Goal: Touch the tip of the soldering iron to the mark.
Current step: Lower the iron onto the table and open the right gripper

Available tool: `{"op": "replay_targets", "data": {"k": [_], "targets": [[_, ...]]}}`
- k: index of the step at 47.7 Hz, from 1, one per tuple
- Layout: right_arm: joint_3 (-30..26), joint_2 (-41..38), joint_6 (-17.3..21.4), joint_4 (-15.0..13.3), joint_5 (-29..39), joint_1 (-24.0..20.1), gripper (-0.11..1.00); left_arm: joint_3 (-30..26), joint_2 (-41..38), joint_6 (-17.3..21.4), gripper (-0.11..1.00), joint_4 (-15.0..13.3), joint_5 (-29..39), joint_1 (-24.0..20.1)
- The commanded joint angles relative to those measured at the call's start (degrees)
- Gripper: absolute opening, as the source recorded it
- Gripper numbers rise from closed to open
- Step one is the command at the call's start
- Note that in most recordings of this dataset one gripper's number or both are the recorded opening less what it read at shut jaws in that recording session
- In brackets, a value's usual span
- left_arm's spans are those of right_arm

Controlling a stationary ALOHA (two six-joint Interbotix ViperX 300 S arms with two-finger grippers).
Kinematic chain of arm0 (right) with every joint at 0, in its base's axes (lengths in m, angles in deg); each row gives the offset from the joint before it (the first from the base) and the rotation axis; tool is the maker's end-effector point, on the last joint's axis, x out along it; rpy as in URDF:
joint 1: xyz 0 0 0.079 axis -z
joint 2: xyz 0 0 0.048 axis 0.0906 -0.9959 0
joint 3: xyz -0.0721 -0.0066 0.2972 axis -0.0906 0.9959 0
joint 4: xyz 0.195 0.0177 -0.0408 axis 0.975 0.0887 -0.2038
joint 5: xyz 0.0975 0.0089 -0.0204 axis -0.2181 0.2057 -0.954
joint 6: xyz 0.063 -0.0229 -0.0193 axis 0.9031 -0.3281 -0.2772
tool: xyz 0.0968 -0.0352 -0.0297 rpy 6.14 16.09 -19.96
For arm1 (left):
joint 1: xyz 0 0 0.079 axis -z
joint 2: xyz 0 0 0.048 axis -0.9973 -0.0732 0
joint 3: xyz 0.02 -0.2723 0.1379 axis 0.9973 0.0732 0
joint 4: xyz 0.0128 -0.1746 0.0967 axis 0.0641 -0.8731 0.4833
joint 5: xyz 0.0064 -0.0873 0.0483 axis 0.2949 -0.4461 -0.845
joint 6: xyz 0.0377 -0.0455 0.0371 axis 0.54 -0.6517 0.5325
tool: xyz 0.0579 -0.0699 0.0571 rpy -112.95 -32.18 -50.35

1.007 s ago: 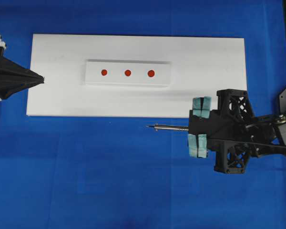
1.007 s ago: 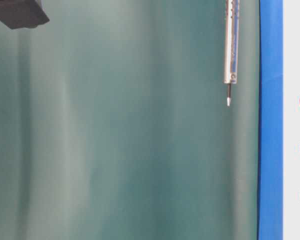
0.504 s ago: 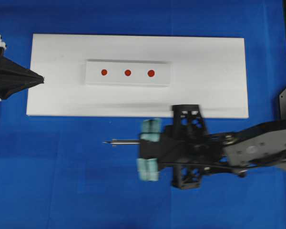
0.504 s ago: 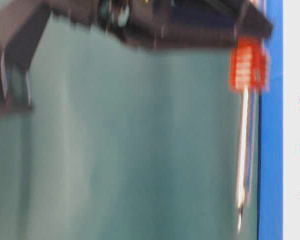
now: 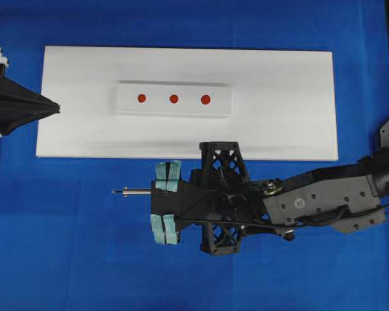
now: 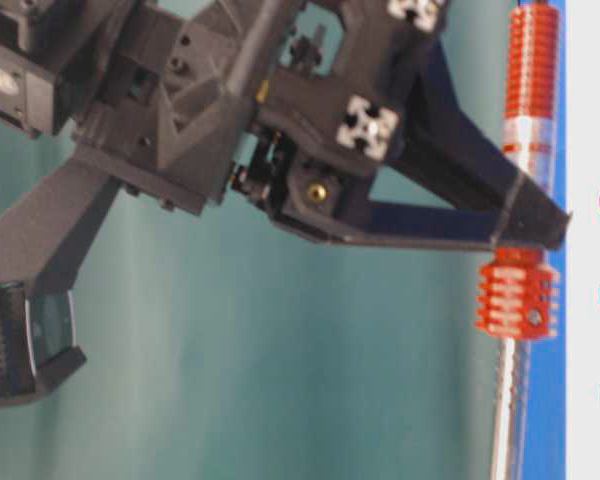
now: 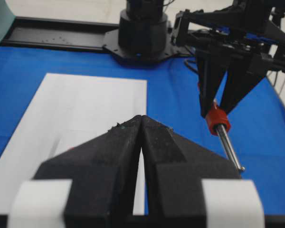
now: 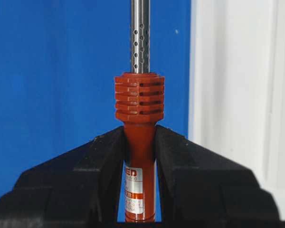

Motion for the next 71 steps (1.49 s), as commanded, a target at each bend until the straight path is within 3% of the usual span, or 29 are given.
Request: {"op": "replay_targets", "data": {"k": [1, 22, 36, 71], "targets": [[0.35, 0.35, 0.26, -0.09, -2.55, 0.18, 0.06, -0.62, -0.18, 0.0, 0.0, 0.0, -0.44, -0.09], [9.23, -6.15, 5.1, 0.09, -21.71, 0.97, 0.06, -0.62, -0.18, -0.09, 0.0, 0.0, -0.44, -0.09], [9.67, -11.51, 5.27, 0.18, -30.32, 2.02, 0.06, -0.62, -0.26, 0.0, 0.0, 0.0, -0.53, -0.09], [9.58, -12.66, 5.36, 0.88, -32.61, 2.02, 0.08, -0.62, -0.26, 0.0, 0.0, 0.0, -0.53, -0.09]]}}
